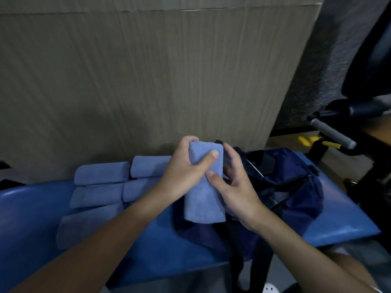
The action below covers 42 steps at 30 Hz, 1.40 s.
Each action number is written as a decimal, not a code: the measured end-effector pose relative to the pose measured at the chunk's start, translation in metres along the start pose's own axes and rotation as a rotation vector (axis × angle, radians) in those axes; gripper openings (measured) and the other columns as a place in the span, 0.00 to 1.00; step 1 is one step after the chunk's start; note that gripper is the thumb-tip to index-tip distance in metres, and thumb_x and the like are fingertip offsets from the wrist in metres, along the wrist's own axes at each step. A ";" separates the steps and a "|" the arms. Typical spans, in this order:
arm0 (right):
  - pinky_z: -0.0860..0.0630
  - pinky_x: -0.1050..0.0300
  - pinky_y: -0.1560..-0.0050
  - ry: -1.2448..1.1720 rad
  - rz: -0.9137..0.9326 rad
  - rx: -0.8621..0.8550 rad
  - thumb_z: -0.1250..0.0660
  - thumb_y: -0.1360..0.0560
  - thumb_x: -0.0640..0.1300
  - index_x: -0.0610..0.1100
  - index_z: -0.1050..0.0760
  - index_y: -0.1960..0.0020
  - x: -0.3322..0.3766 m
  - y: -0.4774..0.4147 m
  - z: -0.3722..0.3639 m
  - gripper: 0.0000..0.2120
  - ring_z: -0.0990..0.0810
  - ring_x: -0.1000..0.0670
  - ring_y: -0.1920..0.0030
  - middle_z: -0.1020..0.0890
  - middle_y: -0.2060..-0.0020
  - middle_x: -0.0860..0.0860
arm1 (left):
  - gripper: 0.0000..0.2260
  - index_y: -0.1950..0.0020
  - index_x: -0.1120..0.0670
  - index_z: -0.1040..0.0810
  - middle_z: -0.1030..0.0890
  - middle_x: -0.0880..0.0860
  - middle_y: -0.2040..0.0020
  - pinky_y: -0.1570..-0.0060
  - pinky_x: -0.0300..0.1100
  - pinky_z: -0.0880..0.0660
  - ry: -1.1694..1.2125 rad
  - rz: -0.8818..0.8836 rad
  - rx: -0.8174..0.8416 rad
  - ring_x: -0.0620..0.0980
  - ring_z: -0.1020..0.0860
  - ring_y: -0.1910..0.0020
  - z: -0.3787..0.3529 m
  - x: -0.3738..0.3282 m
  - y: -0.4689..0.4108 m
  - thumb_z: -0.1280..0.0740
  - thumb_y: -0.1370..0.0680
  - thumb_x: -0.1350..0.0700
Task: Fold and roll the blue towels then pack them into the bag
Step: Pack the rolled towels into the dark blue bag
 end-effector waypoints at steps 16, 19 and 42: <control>0.29 0.76 0.57 0.243 -0.320 -0.129 0.33 0.23 0.46 0.58 0.29 0.36 -0.057 0.047 0.154 0.17 0.25 0.74 0.51 0.27 0.43 0.67 | 0.16 0.33 0.50 0.24 0.32 0.42 0.35 0.28 0.67 0.62 -1.045 -0.487 0.476 0.42 0.38 0.30 -0.147 0.005 -0.045 0.40 0.20 0.54; 0.28 0.72 0.52 0.397 -0.427 -0.040 0.27 0.28 0.46 0.56 0.31 0.32 -0.068 0.044 0.148 0.27 0.24 0.61 0.45 0.26 0.40 0.58 | 0.20 0.28 0.52 0.30 0.35 0.44 0.30 0.27 0.63 0.58 -0.972 -0.460 0.393 0.43 0.37 0.30 -0.138 -0.002 -0.052 0.39 0.20 0.53; 0.32 0.55 0.33 0.576 -0.551 0.046 0.25 0.31 0.40 0.50 0.44 0.24 -0.121 -0.067 0.161 0.42 0.33 0.47 0.32 0.33 0.34 0.51 | 0.36 0.27 0.52 0.31 0.37 0.39 0.34 0.30 0.62 0.42 -0.652 -0.500 0.252 0.39 0.38 0.32 -0.101 -0.034 -0.061 0.42 0.31 0.35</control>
Point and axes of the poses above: each hand's wrist, its own y-axis away from the middle knuckle, its own z-axis out of the back of the hand, x = y × z, the point moved 8 cm from there along -y, towards the middle knuckle
